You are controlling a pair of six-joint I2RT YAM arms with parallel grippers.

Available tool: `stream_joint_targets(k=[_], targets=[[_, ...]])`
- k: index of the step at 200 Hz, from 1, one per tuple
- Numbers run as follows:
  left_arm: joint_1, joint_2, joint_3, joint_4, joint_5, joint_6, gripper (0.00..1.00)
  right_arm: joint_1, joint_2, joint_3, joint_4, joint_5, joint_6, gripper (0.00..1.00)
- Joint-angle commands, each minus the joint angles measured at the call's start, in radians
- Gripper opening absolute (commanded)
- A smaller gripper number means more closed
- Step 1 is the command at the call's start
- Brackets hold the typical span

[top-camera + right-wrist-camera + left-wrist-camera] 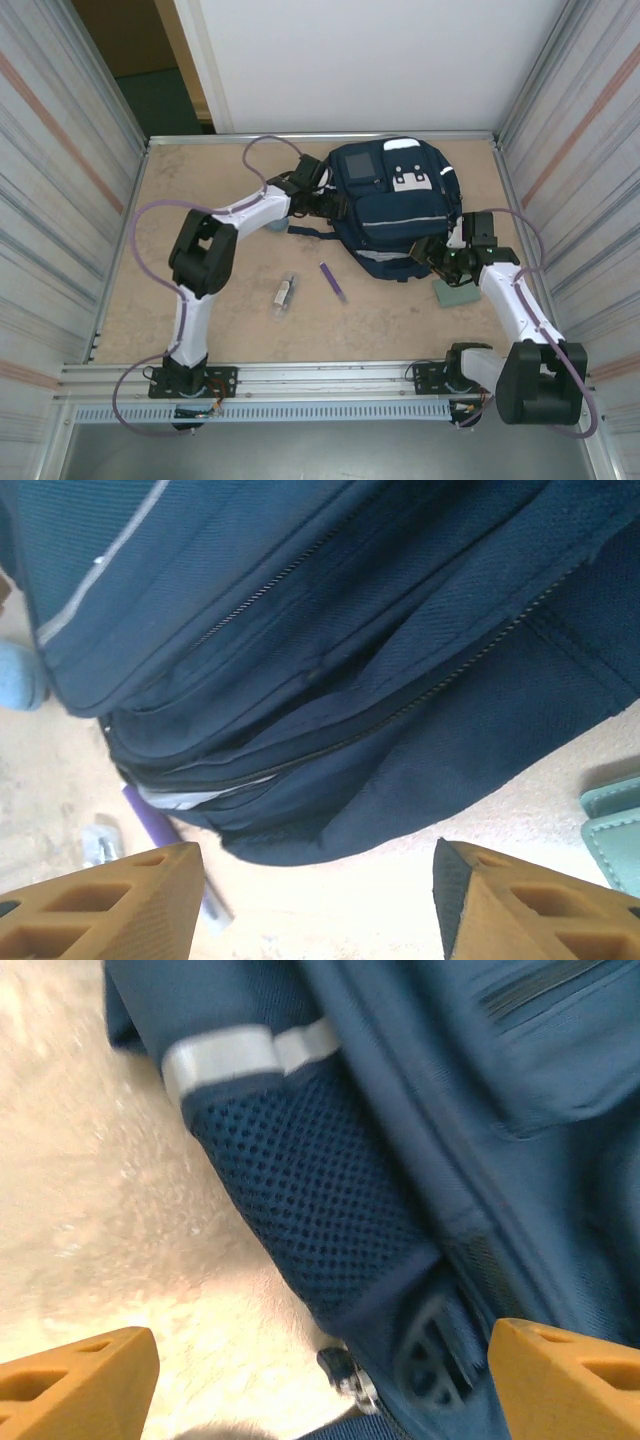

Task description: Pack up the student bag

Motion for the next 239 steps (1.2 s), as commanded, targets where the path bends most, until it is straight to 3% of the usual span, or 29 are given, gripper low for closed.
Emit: stream_joint_targets(k=[1,18,31,55,74,93,118,158,175,188,203,223,239], targets=[[0.017,0.052,0.081,-0.033,0.037,-0.199,0.84,0.011,0.039,-0.038,0.061,0.036,0.012,0.6],[0.017,0.096,0.108,-0.021,0.054,-0.247,0.79,0.014,0.077,-0.058,0.118,0.036,0.012,0.58],[0.017,0.115,0.108,0.023,0.099,-0.264,0.69,0.013,0.12,-0.058,0.145,0.032,0.016,0.55],[0.017,0.132,0.099,0.07,0.161,-0.264,0.43,0.018,0.191,-0.05,0.206,-0.024,0.022,0.49],[0.018,0.095,0.05,0.093,0.188,-0.281,0.15,0.017,0.243,-0.013,0.206,0.005,0.005,0.45],[0.017,0.018,-0.059,0.162,0.215,-0.301,0.0,0.0,0.309,0.035,0.231,0.012,-0.003,0.36],[0.012,-0.095,-0.173,0.19,0.222,-0.333,0.0,-0.001,0.414,0.132,0.256,0.041,0.009,0.31],[-0.025,-0.174,-0.28,0.263,0.188,-0.428,0.0,0.003,0.545,0.268,0.306,0.131,0.031,0.31],[-0.049,-0.16,-0.281,0.286,0.188,-0.485,0.02,-0.002,0.545,0.283,0.309,0.17,0.031,0.42],[-0.066,-0.146,-0.275,0.302,0.186,-0.513,0.09,0.0,0.503,0.268,0.298,0.197,0.033,0.5],[-0.072,-0.138,-0.275,0.33,0.205,-0.538,0.13,0.005,0.449,0.262,0.211,0.212,0.032,0.62],[-0.072,-0.155,-0.289,0.344,0.239,-0.543,0.3,0.026,0.358,0.223,0.109,0.232,0.017,0.66],[-0.071,-0.19,-0.332,0.345,0.233,-0.553,0.34,0.068,0.264,0.173,0.058,0.269,0.01,0.67]])
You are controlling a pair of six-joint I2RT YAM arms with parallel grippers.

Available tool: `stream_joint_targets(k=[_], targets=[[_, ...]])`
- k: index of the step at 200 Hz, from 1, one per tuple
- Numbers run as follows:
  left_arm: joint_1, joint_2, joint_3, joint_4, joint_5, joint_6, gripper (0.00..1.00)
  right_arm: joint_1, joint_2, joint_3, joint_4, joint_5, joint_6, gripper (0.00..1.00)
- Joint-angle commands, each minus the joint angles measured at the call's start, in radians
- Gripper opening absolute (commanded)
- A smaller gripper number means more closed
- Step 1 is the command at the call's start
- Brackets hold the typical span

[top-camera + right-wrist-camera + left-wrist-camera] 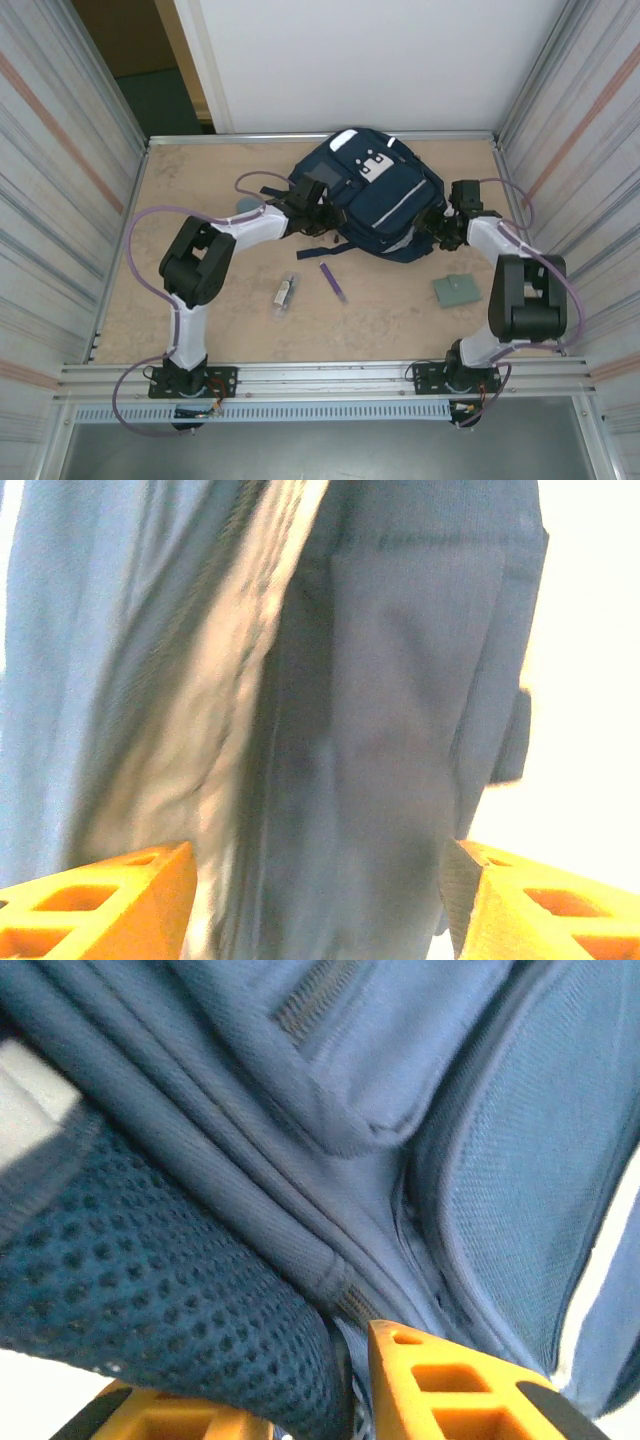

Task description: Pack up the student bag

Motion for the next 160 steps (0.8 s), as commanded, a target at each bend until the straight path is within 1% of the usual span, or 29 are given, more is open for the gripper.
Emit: stream_joint_targets(k=[1,18,32,38,46,50,65,84,106,118,132,140,145,149,160], targets=[[-0.014,-0.061,-0.05,0.054,0.056,-0.035,0.34,0.06,-0.144,-0.062,-0.137,0.058,-0.012,0.67],[-0.002,-0.099,-0.107,0.047,0.047,-0.063,0.39,0.141,-0.243,-0.099,-0.197,0.114,-0.011,0.68],[0.012,-0.129,-0.151,0.045,0.028,-0.062,0.45,0.233,-0.307,-0.124,-0.202,0.114,0.014,0.68],[0.018,-0.139,-0.163,0.038,0.009,-0.056,0.5,0.279,-0.324,-0.13,-0.19,0.101,0.028,0.68],[0.031,-0.144,-0.169,0.014,-0.012,-0.06,0.59,0.338,-0.336,-0.134,-0.17,0.083,0.053,0.68],[0.039,-0.144,-0.17,0.007,-0.018,-0.065,0.61,0.367,-0.338,-0.134,-0.161,0.079,0.067,0.68],[0.068,-0.14,-0.173,0.032,-0.001,-0.084,0.64,0.467,-0.34,-0.129,-0.119,0.084,0.099,0.66],[0.079,-0.122,-0.132,0.033,-0.029,-0.067,0.71,0.583,-0.328,-0.131,-0.04,0.153,0.118,0.64],[0.081,-0.07,-0.07,0.024,-0.081,-0.057,0.73,0.656,-0.275,-0.116,0.025,0.205,0.143,0.63],[0.08,-0.028,-0.042,0.035,-0.085,-0.071,0.7,0.685,-0.245,-0.108,0.067,0.239,0.16,0.63],[0.08,0.015,-0.017,0.053,-0.088,-0.1,0.62,0.712,-0.208,-0.109,0.137,0.265,0.165,0.63],[0.074,0.032,-0.003,0.061,-0.104,-0.098,0.52,0.723,-0.179,-0.105,0.173,0.276,0.155,0.63],[0.069,0.038,0.008,0.055,-0.124,-0.084,0.41,0.733,-0.157,-0.1,0.19,0.287,0.142,0.63],[0.062,0.039,0.019,0.044,-0.142,-0.067,0.35,0.737,-0.138,-0.097,0.206,0.293,0.13,0.63],[0.041,0.036,0.062,-0.011,-0.186,-0.009,0.22,0.737,-0.091,-0.092,0.245,0.309,0.102,0.64]])
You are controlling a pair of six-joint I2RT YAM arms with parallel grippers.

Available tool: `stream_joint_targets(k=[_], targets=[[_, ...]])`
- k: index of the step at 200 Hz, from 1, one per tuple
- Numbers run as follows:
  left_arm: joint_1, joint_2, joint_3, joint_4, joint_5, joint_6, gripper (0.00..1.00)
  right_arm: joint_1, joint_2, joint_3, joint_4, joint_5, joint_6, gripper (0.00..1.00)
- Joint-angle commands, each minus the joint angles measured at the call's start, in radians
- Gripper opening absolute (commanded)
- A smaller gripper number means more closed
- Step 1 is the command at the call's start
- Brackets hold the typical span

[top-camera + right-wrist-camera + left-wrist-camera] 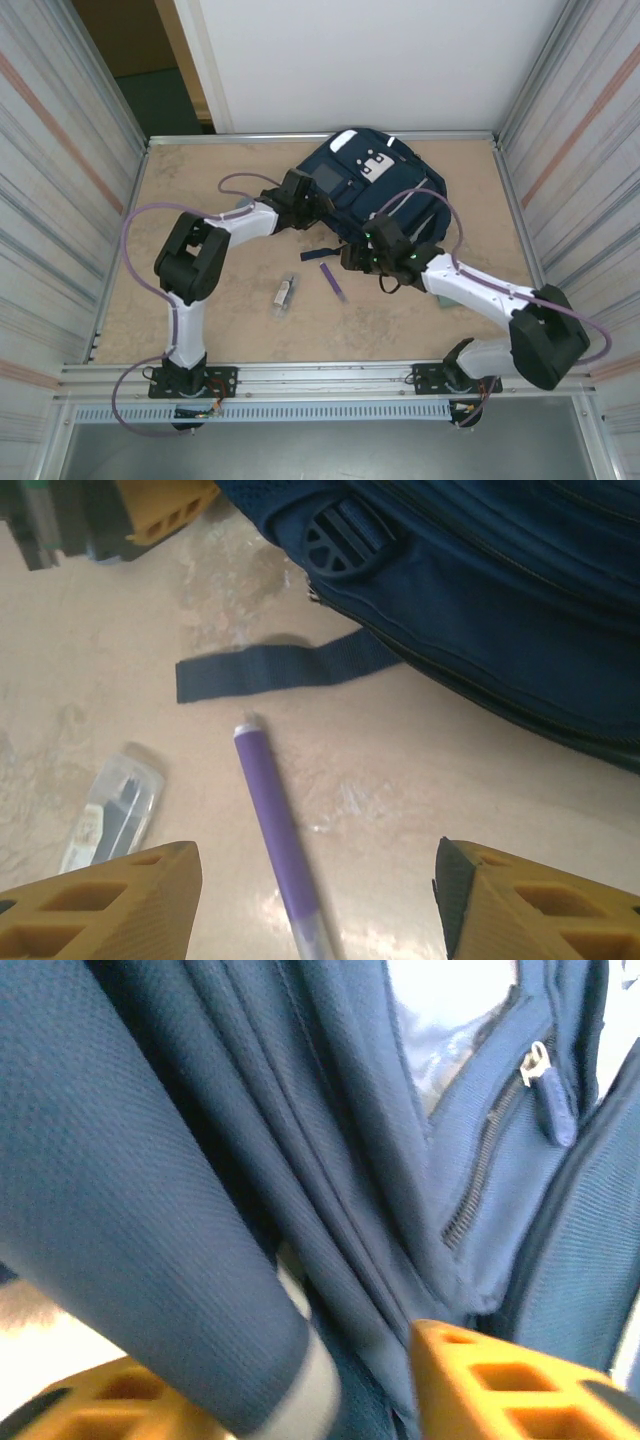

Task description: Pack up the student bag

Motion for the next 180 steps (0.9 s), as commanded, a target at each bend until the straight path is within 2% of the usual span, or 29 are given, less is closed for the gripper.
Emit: stream_joint_targets(k=[1,16,28,49,65,93,130,153,180], targets=[[-0.038,0.02,0.083,-0.06,-0.105,0.072,0.22,0.017,0.088,0.026,0.134,0.083,-0.025,0.65],[-0.062,-0.003,0.105,-0.099,-0.138,0.129,0.11,0.008,0.161,0.041,0.187,0.088,-0.073,0.65],[-0.068,-0.032,0.087,-0.097,-0.128,0.125,0.0,-0.003,0.216,0.069,0.199,0.088,-0.103,0.65],[-0.067,-0.085,0.044,-0.084,-0.075,0.076,0.0,-0.021,0.282,0.092,0.258,0.057,-0.138,0.64],[-0.07,-0.118,0.026,-0.086,-0.031,0.052,0.0,-0.023,0.315,0.105,0.289,0.087,-0.141,0.63],[-0.07,-0.153,0.001,-0.08,0.033,0.006,0.0,-0.011,0.373,0.174,0.194,0.294,-0.057,0.57],[-0.071,-0.163,-0.016,-0.066,0.082,-0.023,0.0,0.002,0.44,0.219,0.189,0.386,-0.014,0.52],[-0.072,-0.153,-0.02,-0.063,0.105,-0.028,0.0,0.003,0.437,0.21,0.226,0.393,-0.013,0.43],[-0.071,-0.147,-0.04,-0.043,0.116,-0.055,0.0,0.0,0.417,0.21,0.222,0.402,-0.036,0.28]])
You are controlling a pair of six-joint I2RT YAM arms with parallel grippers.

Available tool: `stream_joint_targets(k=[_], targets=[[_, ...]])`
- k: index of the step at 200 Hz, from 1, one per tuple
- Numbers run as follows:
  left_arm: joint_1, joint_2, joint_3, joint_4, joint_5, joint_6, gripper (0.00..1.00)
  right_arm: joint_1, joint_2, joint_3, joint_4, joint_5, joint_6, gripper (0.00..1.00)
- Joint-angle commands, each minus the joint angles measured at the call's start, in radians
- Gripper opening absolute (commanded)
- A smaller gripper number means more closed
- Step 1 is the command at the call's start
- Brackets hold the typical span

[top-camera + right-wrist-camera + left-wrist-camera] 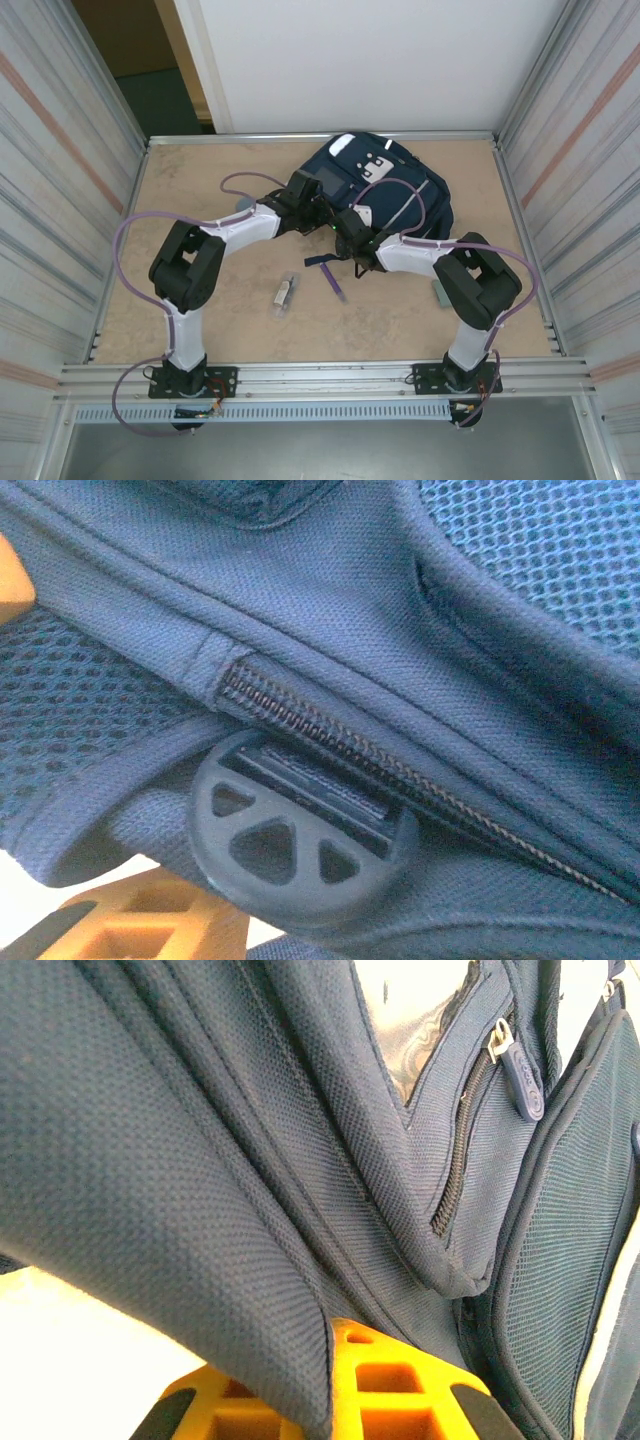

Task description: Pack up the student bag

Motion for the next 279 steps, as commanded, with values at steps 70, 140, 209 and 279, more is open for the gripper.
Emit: stream_joint_targets(k=[70,140,209,279], targets=[[0.017,-0.052,-0.013,0.004,0.087,0.011,0.0,-0.026,-0.149,-0.056,-0.02,-0.014,-0.05,0.0],[0.073,0.035,0.097,-0.046,0.098,0.127,0.0,-0.223,-0.247,-0.09,-0.397,-0.589,-0.072,0.0],[0.127,0.17,0.258,-0.129,0.092,0.228,0.0,-0.413,-0.397,-0.15,-0.695,-0.683,-0.179,0.0],[0.163,0.167,0.276,-0.115,0.14,0.266,0.28,-0.466,-0.412,-0.136,-0.627,-0.856,-0.195,0.0]])
